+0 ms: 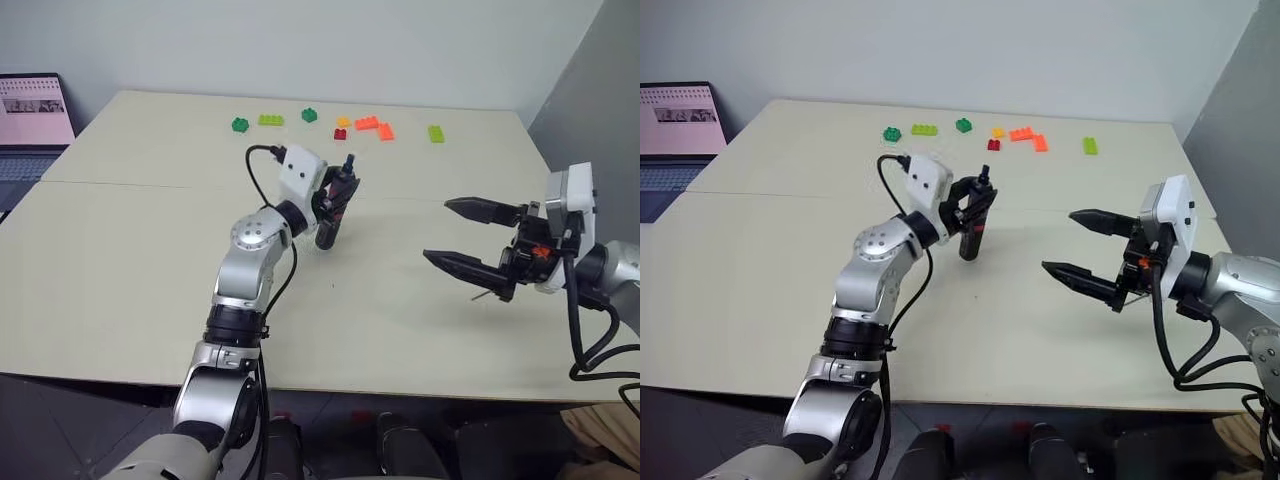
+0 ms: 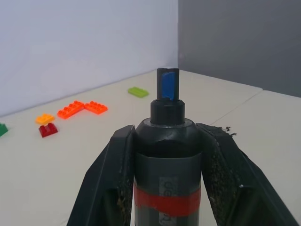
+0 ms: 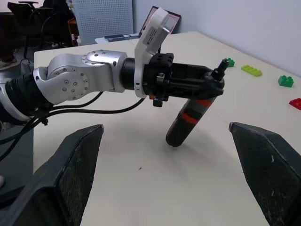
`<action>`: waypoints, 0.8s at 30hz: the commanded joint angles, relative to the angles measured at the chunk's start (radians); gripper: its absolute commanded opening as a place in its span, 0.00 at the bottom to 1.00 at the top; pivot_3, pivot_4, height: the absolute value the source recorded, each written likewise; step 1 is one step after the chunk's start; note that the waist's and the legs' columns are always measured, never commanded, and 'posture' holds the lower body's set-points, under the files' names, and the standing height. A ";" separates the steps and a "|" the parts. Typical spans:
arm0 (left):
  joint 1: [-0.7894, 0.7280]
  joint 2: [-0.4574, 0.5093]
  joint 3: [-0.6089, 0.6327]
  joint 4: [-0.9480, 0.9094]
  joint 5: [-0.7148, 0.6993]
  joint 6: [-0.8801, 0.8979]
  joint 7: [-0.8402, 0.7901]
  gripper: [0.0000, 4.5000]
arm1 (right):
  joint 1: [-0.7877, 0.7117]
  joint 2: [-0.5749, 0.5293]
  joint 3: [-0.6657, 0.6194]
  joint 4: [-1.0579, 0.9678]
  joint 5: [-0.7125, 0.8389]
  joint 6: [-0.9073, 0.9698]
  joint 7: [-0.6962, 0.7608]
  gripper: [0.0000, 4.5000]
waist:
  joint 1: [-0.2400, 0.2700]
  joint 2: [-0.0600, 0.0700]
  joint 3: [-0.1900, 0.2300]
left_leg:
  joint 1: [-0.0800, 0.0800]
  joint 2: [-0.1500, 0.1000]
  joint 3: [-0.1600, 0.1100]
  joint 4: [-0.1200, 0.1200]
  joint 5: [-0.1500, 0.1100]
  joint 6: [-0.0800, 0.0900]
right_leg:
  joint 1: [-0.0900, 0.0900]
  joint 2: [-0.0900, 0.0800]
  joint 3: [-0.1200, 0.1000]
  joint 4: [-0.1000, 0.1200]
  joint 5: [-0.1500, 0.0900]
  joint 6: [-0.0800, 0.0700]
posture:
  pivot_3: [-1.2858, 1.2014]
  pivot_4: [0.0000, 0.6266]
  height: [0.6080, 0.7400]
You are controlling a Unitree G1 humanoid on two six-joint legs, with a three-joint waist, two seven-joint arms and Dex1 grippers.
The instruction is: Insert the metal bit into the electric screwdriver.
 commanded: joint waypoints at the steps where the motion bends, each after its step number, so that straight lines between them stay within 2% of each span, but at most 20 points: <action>1: 0.046 0.005 -0.002 -0.104 -0.026 -0.041 0.020 0.36 | -0.016 -0.016 -0.031 -0.009 0.002 -0.015 0.012 1.00 | 0.000 0.000 0.000 | 0.000 0.000 0.000 0.000 0.000 0.000 | 0.000 0.000 0.000 0.000 0.000 0.000 | 0.52 0.24 1.00; 12: 0.199 0.008 -0.034 -0.217 -0.035 -0.046 0.072 0.36 | -0.030 -0.013 -0.008 -0.004 -0.011 -0.019 0.029 1.00 | -0.001 0.001 -0.001 | 0.004 0.000 0.001 0.000 0.000 0.000 | 0.003 0.000 0.001 0.000 0.000 0.000 | 0.52 0.24 1.00; 24: 0.246 0.039 -0.024 -0.313 -0.076 -0.006 0.108 0.36 | -0.027 -0.018 0.011 0.006 -0.056 -0.030 0.058 1.00 | -0.001 0.001 -0.001 | 0.004 0.000 0.002 -0.001 0.000 0.000 | 0.003 0.000 0.001 0.000 -0.001 0.001 | 0.52 0.24 1.00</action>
